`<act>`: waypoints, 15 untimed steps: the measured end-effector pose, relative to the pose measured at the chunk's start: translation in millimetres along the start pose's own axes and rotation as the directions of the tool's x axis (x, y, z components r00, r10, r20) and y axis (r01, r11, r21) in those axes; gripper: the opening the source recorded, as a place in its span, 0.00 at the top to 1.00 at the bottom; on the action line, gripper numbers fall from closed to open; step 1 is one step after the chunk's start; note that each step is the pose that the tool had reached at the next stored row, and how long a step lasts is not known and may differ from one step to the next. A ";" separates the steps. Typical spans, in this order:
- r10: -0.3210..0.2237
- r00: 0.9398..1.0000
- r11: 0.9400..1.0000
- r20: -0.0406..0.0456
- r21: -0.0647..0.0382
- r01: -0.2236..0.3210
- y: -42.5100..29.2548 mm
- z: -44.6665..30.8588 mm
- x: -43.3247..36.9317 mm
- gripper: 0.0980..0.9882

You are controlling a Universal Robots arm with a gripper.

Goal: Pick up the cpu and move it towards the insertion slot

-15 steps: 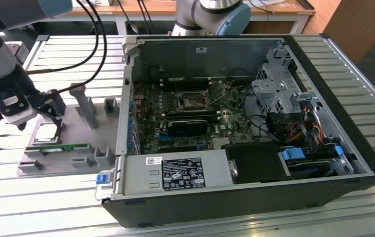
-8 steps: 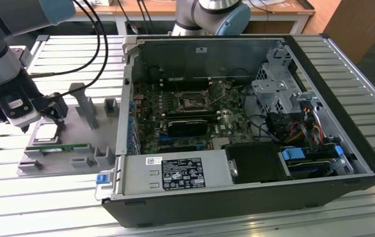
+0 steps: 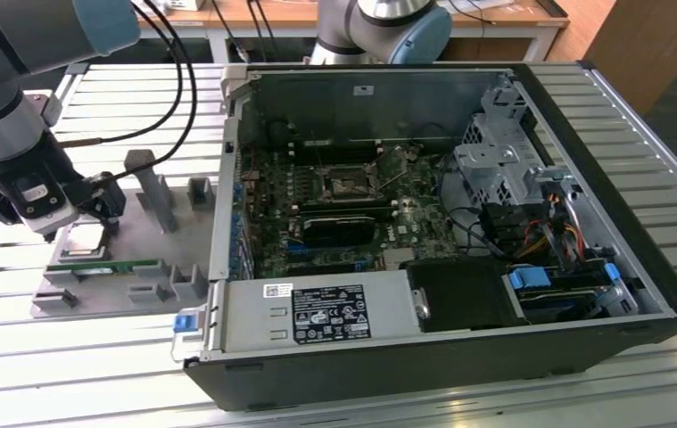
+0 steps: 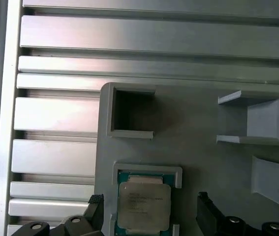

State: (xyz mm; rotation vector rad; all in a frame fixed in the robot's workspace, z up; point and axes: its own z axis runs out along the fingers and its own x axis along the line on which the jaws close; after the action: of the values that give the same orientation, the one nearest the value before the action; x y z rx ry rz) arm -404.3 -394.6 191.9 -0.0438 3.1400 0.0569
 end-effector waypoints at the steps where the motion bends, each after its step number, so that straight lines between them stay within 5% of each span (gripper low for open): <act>1: 0.000 1.000 1.000 0.000 0.000 0.000 0.2 1.4 0.1 0.17; 15: 0.000 1.000 1.000 0.000 0.000 0.000 0.8 13.3 3.8 0.17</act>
State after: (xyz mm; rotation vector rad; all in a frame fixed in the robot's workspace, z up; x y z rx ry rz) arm -408.1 -393.4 178.6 -0.0439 3.1401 0.0569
